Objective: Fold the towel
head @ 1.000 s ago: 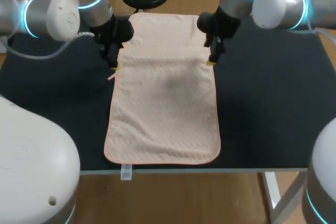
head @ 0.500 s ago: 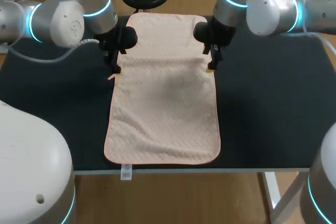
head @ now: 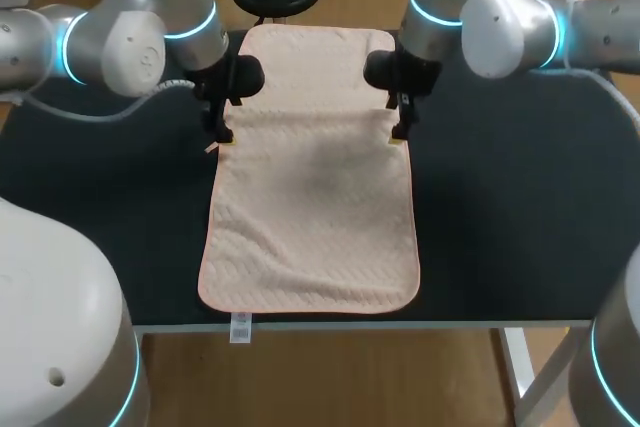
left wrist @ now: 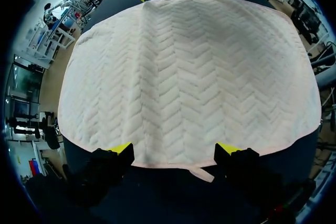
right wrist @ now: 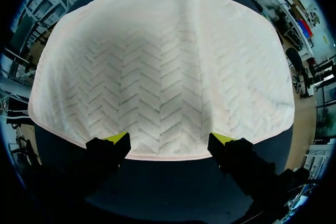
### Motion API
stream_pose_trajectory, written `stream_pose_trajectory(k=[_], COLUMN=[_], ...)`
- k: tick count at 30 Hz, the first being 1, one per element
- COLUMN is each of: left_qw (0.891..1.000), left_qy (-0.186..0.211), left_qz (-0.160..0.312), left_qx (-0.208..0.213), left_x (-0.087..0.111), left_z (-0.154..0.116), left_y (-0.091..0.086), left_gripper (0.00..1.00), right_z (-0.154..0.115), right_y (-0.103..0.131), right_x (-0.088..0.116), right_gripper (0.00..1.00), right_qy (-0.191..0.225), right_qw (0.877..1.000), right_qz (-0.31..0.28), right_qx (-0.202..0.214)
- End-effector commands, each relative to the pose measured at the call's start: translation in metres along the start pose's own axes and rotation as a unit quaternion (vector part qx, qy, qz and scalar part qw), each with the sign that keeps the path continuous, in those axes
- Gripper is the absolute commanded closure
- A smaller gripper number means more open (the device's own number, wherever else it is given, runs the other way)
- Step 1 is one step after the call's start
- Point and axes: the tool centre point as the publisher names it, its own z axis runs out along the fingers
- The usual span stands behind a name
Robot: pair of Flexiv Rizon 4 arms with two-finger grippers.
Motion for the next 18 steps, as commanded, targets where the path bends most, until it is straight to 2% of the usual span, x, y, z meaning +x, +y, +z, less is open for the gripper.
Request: stream_pose_trajectory(k=[1,18], left_qw=[1.000,1.000], left_qy=[0.006,0.009], left_qz=[0.006,-0.025], left_qx=[-0.005,-0.013], left_x=[-0.005,-0.004], left_z=[0.011,0.028], left_y=[-0.003,0.002], left_gripper=[0.00,0.00], right_z=[0.003,0.011], right_y=[-0.001,-0.005], right_x=[-0.002,0.003], right_gripper=[0.00,0.00], right_qy=[0.002,0.009], right_qw=[1.000,1.000], right_qz=[0.000,-0.003], right_qx=[0.002,0.010])
